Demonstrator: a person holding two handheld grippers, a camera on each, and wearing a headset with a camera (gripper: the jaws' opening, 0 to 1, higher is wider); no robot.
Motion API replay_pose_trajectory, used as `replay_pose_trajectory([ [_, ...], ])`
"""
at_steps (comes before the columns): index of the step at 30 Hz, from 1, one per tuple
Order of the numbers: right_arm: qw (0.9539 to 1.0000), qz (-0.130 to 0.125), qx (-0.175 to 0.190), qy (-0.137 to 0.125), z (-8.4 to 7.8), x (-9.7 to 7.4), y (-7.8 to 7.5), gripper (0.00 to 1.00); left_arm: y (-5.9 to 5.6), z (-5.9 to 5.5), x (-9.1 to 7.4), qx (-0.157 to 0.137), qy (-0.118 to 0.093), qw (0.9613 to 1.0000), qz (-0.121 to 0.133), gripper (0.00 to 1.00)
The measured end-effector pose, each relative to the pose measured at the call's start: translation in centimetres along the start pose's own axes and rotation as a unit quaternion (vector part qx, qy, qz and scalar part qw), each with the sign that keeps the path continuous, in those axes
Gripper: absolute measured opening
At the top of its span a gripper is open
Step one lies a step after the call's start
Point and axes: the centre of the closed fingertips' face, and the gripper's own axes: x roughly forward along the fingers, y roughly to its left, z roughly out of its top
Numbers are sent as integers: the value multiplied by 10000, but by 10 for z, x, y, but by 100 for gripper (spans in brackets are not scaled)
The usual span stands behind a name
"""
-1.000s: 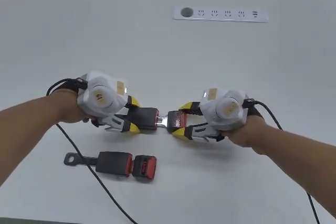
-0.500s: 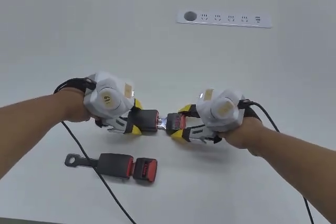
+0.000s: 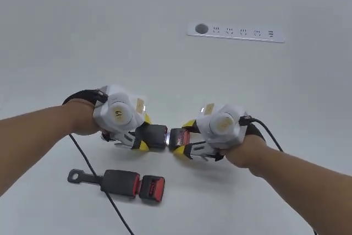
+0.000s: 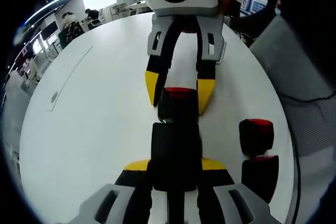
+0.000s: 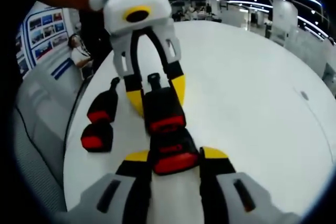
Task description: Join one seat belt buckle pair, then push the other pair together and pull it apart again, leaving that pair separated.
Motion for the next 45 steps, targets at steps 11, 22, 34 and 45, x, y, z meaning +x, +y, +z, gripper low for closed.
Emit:
replay_pose_trajectory([
  [11, 9999, -136, 4, 93, -1, 0, -1, 35, 1, 0, 1, 100, 28, 9999, -41, 34],
  [22, 9998, -147, -27, 144, -1, 0, -1, 35, 0, 1, 1, 207, 62, 9997, -116, 34],
  [34, 9998, -134, -97, 140, -1, -1, 0, 35, 0, 0, 1, 152, -16, 9998, -120, 34],
  [45, 9998, -176, -71, 54, -9, -8, -1, 36, -1, 1, 0, 105, -184, 9997, -144, 35],
])
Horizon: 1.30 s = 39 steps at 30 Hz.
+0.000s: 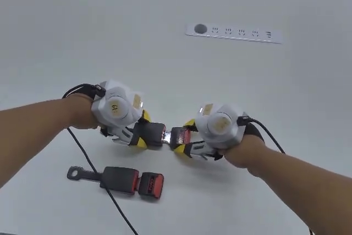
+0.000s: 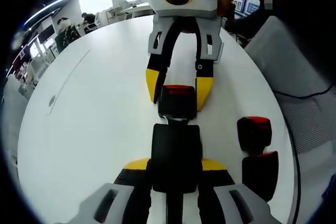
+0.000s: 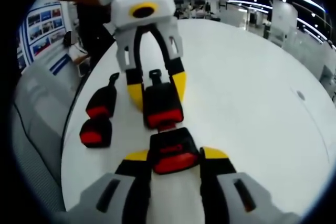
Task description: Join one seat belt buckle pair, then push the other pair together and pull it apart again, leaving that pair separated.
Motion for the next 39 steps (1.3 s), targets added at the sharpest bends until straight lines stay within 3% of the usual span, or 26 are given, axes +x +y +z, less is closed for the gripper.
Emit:
replay_pose_trajectory([
  [16, 9999, -37, -9, -103, -13, -13, -1, 36, 1, -1, -1, -220, -230, 9995, 71, 35],
  [22, 9999, -40, -9, -94, -23, -21, -2, 36, 2, -1, -1, -458, -447, 9978, 143, 35],
  [39, 9996, -169, 142, -166, -58, -56, -12, 36, 1, 0, -1, -494, -519, 9973, 162, 36],
])
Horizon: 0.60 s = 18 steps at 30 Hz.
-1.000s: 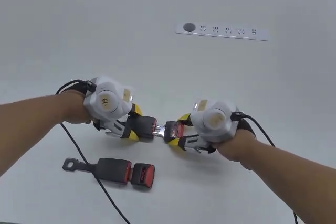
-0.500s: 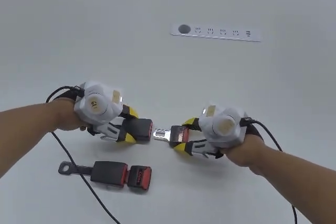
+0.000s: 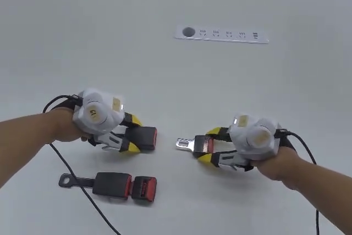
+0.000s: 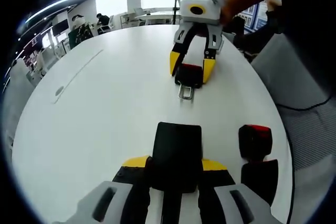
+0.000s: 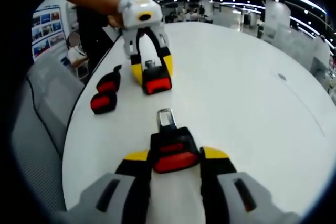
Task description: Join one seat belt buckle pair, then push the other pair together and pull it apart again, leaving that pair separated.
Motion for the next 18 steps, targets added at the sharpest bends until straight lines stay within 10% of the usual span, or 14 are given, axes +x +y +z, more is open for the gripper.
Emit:
replay_pose_trajectory([
  [18, 9999, -83, 108, 39, -31, -35, -10, 37, 0, 0, 0, -40, -26, 10000, -12, 36],
])
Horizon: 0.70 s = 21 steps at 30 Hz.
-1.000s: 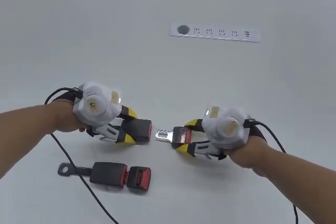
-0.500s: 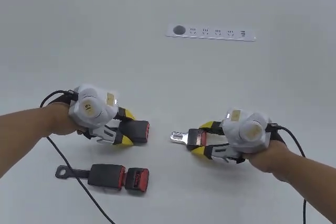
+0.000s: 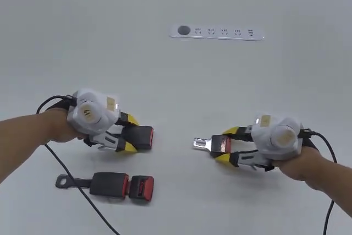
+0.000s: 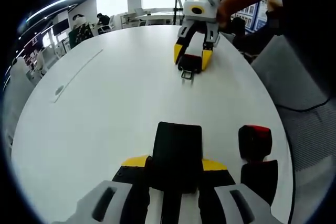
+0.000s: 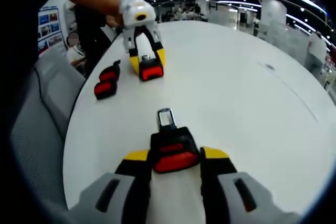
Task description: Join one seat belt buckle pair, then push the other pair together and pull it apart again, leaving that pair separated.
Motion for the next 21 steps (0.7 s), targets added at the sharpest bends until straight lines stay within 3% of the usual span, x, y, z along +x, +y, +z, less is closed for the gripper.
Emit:
replay_pose_trajectory([
  [21, 9998, -49, -58, 188, -29, -23, -17, 37, -4, 5, -1, -18, 53, 10000, -4, 36],
])
